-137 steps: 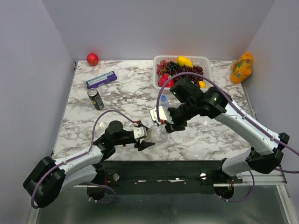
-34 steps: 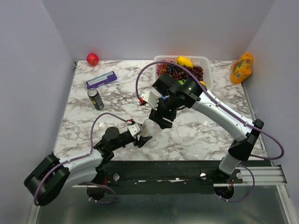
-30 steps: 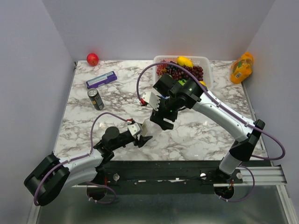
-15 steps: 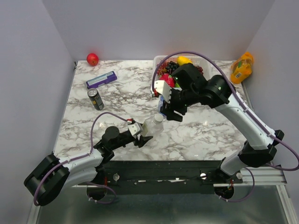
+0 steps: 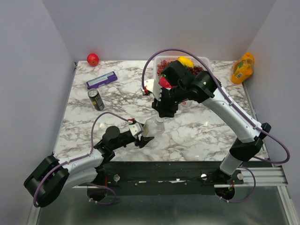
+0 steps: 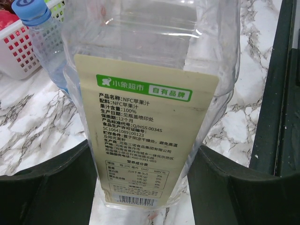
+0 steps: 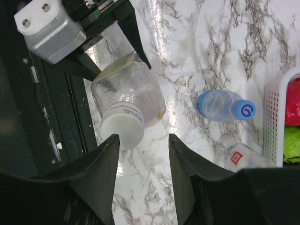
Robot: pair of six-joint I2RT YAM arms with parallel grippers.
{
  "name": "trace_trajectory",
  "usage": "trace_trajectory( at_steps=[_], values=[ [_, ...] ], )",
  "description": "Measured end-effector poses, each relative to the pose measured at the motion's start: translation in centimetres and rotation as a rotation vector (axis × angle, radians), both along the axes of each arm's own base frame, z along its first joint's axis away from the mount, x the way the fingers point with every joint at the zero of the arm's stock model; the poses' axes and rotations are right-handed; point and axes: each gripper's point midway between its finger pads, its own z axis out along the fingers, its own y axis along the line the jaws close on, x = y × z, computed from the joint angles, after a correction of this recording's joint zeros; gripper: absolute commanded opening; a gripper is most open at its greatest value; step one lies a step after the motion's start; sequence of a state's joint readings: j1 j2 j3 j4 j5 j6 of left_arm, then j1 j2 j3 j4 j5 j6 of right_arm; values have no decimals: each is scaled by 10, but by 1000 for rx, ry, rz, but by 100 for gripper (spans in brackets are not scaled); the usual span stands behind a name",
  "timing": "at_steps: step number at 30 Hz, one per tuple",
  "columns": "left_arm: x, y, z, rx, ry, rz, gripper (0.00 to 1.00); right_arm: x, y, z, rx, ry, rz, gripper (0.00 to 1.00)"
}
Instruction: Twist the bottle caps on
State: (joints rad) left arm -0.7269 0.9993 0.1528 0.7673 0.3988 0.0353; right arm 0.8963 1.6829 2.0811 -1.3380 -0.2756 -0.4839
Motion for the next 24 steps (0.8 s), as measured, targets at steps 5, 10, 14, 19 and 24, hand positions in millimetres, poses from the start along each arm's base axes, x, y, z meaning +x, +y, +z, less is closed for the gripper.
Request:
trace_trajectory(
  at_steps=[5, 10, 14, 19, 24],
  values=[
    [0, 0, 4, -9, -7, -2, 0, -5, 6, -3, -8, -5, 39, 53],
    [-1, 0, 6, -12, -9, -2, 0, -9, 8, -7, -26, -16, 68, 54],
    [-2, 1, 3, -3, 1, -2, 0, -10, 9, -11, -45, -27, 71, 54],
    [-3, 2, -3, 13, 18, -2, 0, -6, 9, -15, -64, -28, 51, 54],
    [-4, 1, -2, 14, 13, -13, 0, 0, 11, 0, -35, -63, 27, 73]
  ],
)
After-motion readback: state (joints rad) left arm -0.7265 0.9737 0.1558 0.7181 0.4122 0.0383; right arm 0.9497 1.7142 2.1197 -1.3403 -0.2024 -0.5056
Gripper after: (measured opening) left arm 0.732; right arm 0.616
